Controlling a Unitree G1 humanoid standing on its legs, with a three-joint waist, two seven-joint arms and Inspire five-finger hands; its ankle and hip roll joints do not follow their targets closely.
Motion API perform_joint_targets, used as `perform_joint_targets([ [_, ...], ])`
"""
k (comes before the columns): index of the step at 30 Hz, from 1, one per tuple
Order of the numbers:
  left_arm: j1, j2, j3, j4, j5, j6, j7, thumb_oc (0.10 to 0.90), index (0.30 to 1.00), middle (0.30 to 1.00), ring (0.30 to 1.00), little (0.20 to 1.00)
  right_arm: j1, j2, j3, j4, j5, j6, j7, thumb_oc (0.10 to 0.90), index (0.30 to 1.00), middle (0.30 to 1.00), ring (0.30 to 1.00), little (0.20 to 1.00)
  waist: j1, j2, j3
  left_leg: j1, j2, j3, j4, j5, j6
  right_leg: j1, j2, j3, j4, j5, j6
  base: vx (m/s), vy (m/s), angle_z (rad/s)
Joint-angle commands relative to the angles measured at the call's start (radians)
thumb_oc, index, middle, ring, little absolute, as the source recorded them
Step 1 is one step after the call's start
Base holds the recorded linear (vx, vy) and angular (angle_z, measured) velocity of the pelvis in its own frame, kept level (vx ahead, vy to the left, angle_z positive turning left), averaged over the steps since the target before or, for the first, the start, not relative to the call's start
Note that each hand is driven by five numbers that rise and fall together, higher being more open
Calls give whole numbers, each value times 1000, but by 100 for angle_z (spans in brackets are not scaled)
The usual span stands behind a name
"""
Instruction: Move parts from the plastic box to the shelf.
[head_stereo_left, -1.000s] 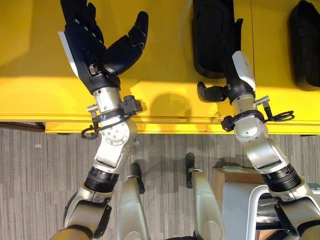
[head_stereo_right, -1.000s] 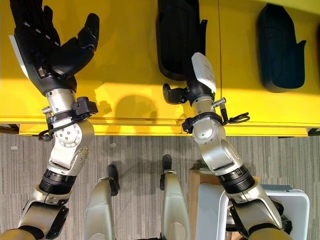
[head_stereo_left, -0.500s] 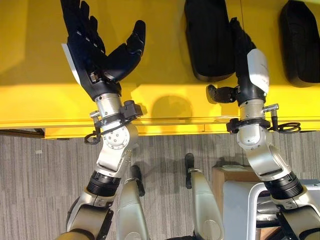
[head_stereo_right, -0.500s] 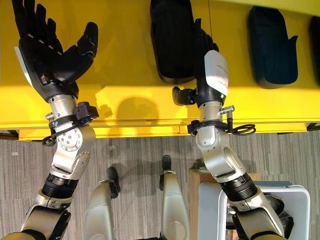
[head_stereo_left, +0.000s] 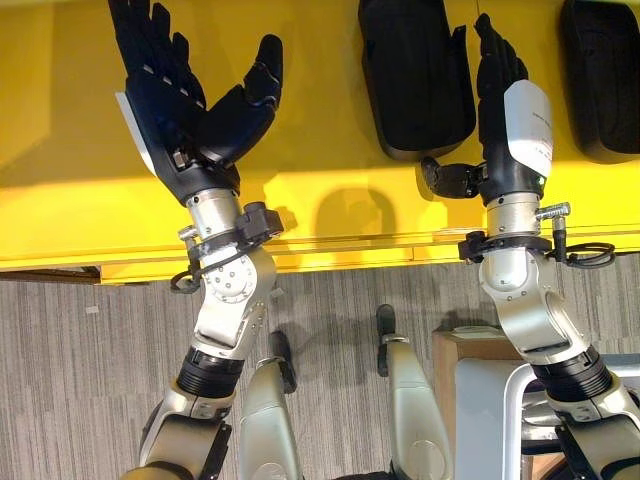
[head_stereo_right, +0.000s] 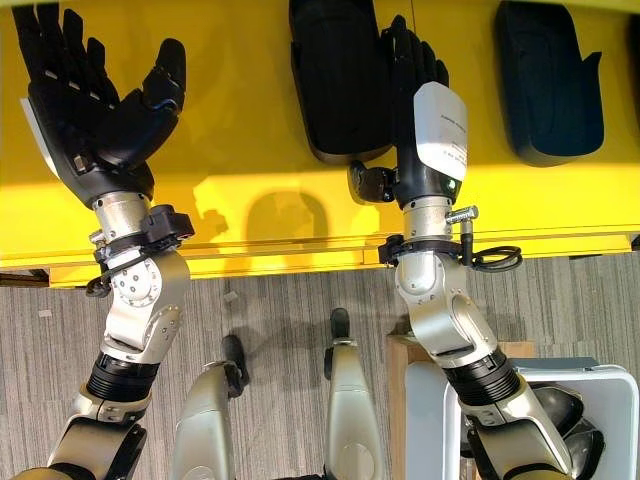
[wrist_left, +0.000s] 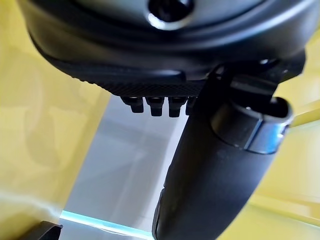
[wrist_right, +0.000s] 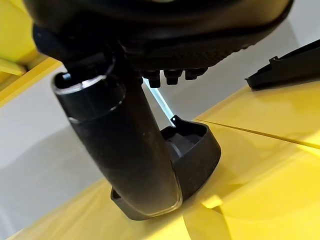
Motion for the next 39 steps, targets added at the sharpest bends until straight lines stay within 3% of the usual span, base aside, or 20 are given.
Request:
perform_joint_targets([
  [1,-58,19,28,-206,20,-109,-42,900,1000,1000,1000,1000,-94,-34,-86,-172,-78,-83,-53,900,1000,1000,1000,1000,0,35,-15,64,-41,61,-76,-2,62,68,42,-42,93,-154,-70,0,0,0],
  [7,-47,19,33,-216,7,-110,-55,900,1000,1000,1000,1000,-96,-29,-73,-177,-61,-74,-51,900,1000,1000,1000,1000,3,36,-15,64,-42,60,-71,-7,64,69,41,-40,93,-153,-71,0,0,0],
  [11,-38,18,32,-218,0,-127,-52,900,1000,1000,1000,1000,-82,-20,-74,-186,-23,-111,-62,900,1000,1000,1000,1000,2,34,-15,83,-42,61,-87,-2,61,86,40,-42,81,-152,-67,0,0,0],
  [13,-16,14,40,-221,-7,-144,-61,900,1000,1000,1000,1000,-28,-27,-75,-194,40,-85,25,900,1000,1000,1000,1000,1,29,-15,125,-41,64,-120,6,59,124,35,-51,60,-151,-64,40,14,-1],
  [19,58,33,78,-251,-26,-176,-82,900,1000,1000,1000,1000,142,-94,-115,-199,177,-59,114,900,1000,1000,1000,1000,-2,12,-15,214,-29,72,-185,31,49,209,24,-77,25,-149,-55,41,-23,4],
  [26,152,41,113,-282,-72,-207,-124,900,1000,1000,1000,1000,347,-145,-229,-224,299,-166,97,900,1000,1000,1000,1000,-19,-19,-58,332,10,76,-314,78,28,316,40,-91,-72,-126,-43,39,-62,13],
  [35,227,31,130,-277,-104,-255,-134,900,1000,1000,1000,1000,495,-165,-335,-265,391,-263,86,900,1000,1000,1000,1000,-54,-26,-156,441,66,111,-477,153,-7,406,63,-83,-197,-97,-31,9,4,-6],
  [38,271,26,143,-271,-161,-228,-143,900,1000,1000,1000,1000,533,-155,-356,-274,448,-282,110,900,1000,1000,1000,1000,-65,-18,-187,469,73,120,-501,169,-12,429,66,-80,-222,-85,-32,-5,139,-13],
  [39,310,21,147,-256,-244,-197,-171,900,1000,1000,1000,1000,562,-140,-362,-269,477,-308,121,900,1000,1000,1000,1000,-71,-13,-208,495,68,123,-510,168,-15,454,60,-78,-240,-81,-27,9,205,-7],
])
